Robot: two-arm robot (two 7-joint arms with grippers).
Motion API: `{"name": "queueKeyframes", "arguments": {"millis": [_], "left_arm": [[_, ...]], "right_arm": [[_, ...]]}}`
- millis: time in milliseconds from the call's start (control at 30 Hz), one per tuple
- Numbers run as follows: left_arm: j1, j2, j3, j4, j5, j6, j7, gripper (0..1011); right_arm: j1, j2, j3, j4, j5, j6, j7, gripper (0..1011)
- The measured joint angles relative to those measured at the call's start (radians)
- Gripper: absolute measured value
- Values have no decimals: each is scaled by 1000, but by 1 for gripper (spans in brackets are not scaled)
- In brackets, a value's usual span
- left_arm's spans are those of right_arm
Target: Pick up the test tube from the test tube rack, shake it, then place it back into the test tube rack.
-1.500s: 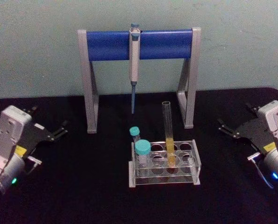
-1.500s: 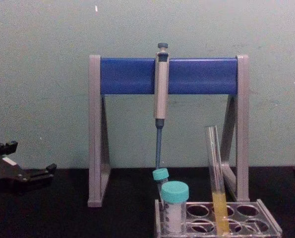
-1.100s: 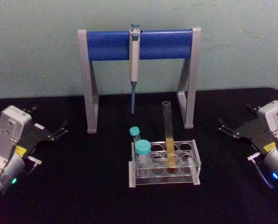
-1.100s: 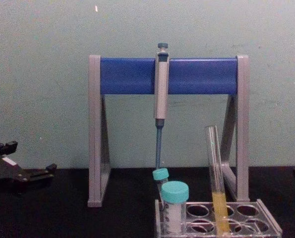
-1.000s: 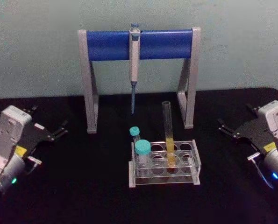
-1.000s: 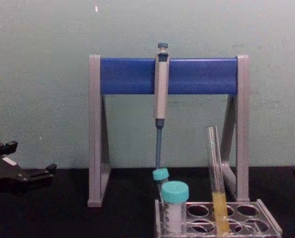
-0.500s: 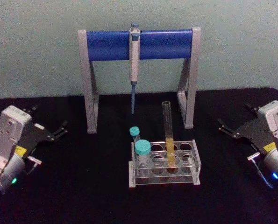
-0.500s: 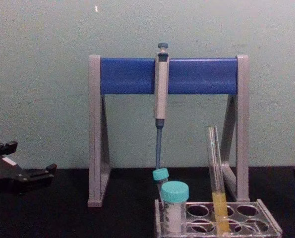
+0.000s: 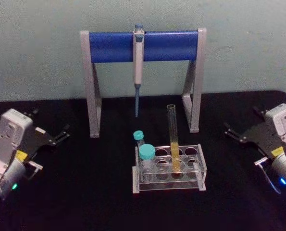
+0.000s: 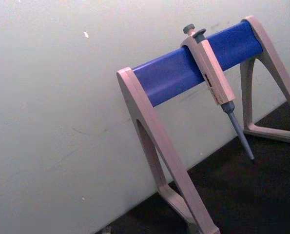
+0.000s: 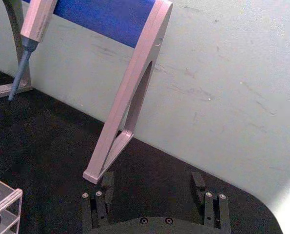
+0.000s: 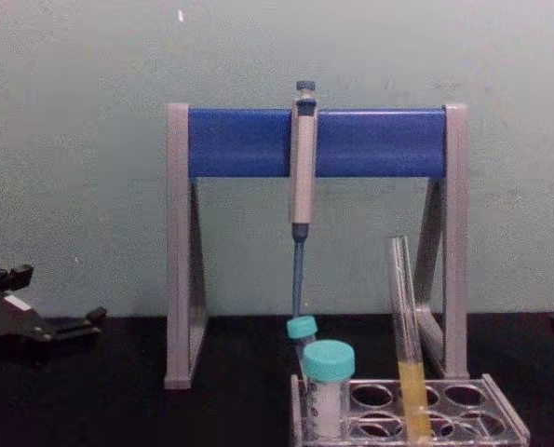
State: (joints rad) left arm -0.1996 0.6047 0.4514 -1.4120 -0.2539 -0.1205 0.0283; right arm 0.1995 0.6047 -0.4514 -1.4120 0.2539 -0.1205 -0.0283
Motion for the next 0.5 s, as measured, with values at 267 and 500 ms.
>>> {"name": "queueKeyframes", "arguments": {"millis": [267, 500], "left_arm": [[0, 0, 0, 0, 0, 0, 0, 1001], [0, 0, 0, 0, 0, 0, 0, 1001]], "right_arm": [[0, -2, 3, 0, -3, 0, 0, 1000], [-1, -17, 21, 5, -17, -15, 13, 1000]]}}
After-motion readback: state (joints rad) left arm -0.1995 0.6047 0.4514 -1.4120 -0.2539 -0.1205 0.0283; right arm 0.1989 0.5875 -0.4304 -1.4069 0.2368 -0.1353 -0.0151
